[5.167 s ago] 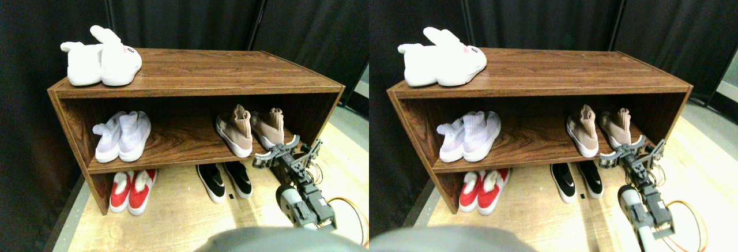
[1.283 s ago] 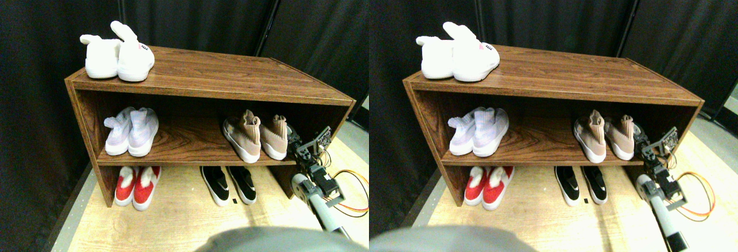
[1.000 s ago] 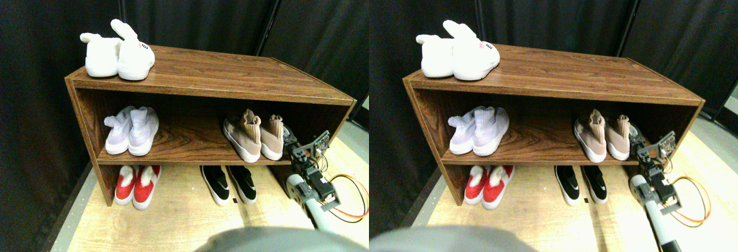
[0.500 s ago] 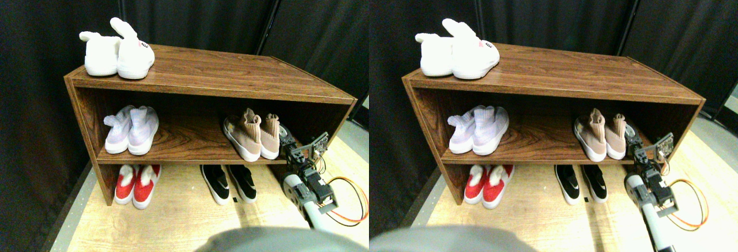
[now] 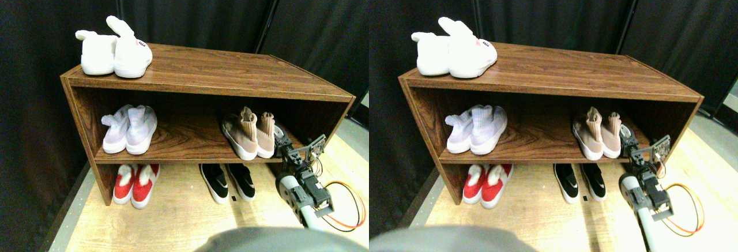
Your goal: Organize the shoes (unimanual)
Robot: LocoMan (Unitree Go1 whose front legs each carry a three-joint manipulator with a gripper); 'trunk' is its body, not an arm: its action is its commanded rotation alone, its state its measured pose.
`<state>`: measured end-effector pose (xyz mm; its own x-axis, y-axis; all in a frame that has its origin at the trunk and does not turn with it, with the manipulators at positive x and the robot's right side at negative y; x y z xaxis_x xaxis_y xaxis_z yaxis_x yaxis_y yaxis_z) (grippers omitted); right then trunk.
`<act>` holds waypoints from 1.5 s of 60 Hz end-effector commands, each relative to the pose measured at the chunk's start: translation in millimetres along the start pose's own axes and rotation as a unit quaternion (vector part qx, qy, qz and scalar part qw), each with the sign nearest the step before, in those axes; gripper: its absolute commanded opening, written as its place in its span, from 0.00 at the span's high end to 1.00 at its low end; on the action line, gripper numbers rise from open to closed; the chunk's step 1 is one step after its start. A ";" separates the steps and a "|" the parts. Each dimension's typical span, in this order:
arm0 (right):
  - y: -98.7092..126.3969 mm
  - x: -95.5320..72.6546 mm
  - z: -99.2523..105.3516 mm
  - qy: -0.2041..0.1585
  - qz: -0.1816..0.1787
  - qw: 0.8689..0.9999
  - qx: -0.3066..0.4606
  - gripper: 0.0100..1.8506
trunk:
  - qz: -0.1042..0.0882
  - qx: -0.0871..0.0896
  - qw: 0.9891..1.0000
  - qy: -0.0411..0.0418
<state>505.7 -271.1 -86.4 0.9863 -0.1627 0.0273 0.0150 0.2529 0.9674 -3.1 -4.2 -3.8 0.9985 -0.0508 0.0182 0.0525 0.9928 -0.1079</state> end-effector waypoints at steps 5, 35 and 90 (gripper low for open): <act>5.0 4.3 3.3 -0.011 0.019 1.000 0.001 0.97 | 0.005 -0.010 1.000 0.006; 4.4 8.1 44.8 -0.027 0.043 0.998 -0.040 0.97 | -0.014 0.005 1.000 0.003; 4.1 -120.6 45.2 0.097 0.158 0.982 -0.027 0.97 | -0.015 0.009 0.999 0.036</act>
<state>383.7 -294.6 -71.4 0.9675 0.0943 0.2345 -0.2527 0.3400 0.9058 -4.3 -4.8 -4.6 0.9952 -0.0980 -0.0052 0.0974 0.9928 -0.0698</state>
